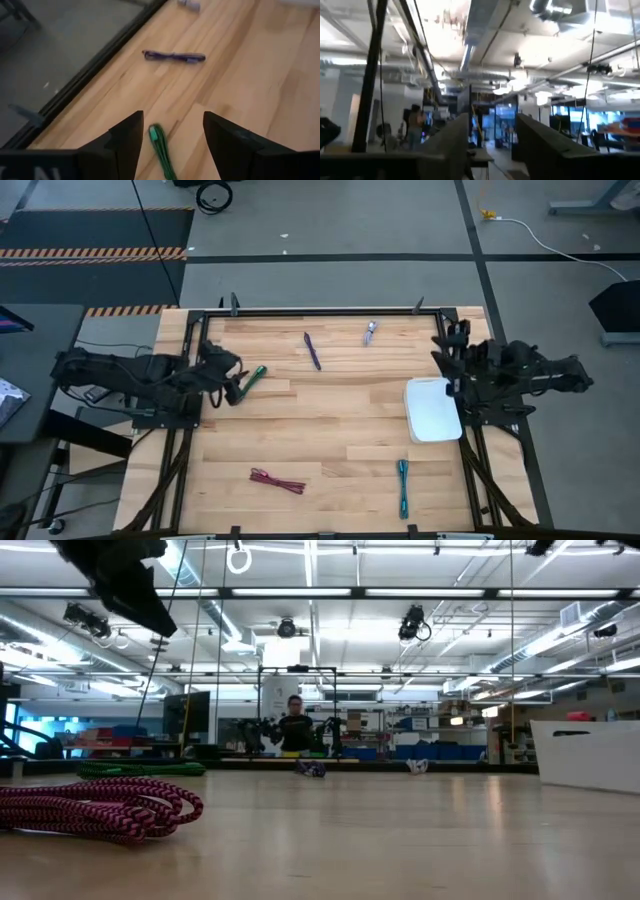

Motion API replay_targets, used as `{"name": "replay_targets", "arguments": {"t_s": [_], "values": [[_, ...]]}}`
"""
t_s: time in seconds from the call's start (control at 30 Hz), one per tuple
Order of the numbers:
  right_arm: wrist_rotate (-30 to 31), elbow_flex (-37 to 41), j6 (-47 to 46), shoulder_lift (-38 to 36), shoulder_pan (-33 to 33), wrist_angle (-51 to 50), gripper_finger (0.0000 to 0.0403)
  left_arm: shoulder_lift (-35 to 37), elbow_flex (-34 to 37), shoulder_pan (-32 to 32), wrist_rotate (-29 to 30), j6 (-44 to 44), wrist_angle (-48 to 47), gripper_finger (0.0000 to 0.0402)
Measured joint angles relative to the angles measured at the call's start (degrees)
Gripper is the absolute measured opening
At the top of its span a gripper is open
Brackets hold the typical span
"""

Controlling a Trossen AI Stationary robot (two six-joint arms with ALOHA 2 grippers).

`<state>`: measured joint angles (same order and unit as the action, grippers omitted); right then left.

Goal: Pick and place USB-C Cables
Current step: Put the green charger cable into the white bin

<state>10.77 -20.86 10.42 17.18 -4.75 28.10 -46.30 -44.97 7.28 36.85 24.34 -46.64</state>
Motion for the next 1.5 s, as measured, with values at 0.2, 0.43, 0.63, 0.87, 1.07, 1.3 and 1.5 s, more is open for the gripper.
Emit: {"name": "replay_targets", "arguments": {"t_s": [0.2, 0.43, 0.63, 0.87, 1.07, 1.3, 1.5], "values": [[0.08, -14.61, 0.08, 12.12, -0.02, -15.42, 0.0209, -6.21, -4.63, -5.84, -7.55, 3.98, -11.08, 0.0215], [2.11, -26.94, -2.47, 25.21, -0.04, -31.65, 0.0206, -12.18, -0.92, -12.67, -12.73, 5.38, -12.39, 0.0215], [3.32, -28.96, -4.24, 31.56, -0.61, -31.96, 0.0205, -17.28, 2.12, -15.46, -16.46, 6.03, -10.83, 0.0215], [7.27, -28.96, -4.47, 35.65, -2.28, -32.07, 0.0205, -21.82, 2.58, -16.16, -20.61, 4.54, -6.27, 0.0215], [7.25, -28.96, -5.95, 39.10, -3.92, -32.25, 0.0205, -27.55, 2.60, -16.18, -20.64, 5.02, -5.43, 0.0215], [7.25, -28.96, -7.42, 42.01, -5.42, -32.55, 0.0205, -35.33, 2.62, -16.18, -20.15, 3.70, -1.51, 0.0215], [7.25, -28.92, -9.20, 42.71, -6.81, -32.39, 0.0205, -41.44, 2.65, -16.63, -20.15, 2.71, 0.89, 0.0215]]}}
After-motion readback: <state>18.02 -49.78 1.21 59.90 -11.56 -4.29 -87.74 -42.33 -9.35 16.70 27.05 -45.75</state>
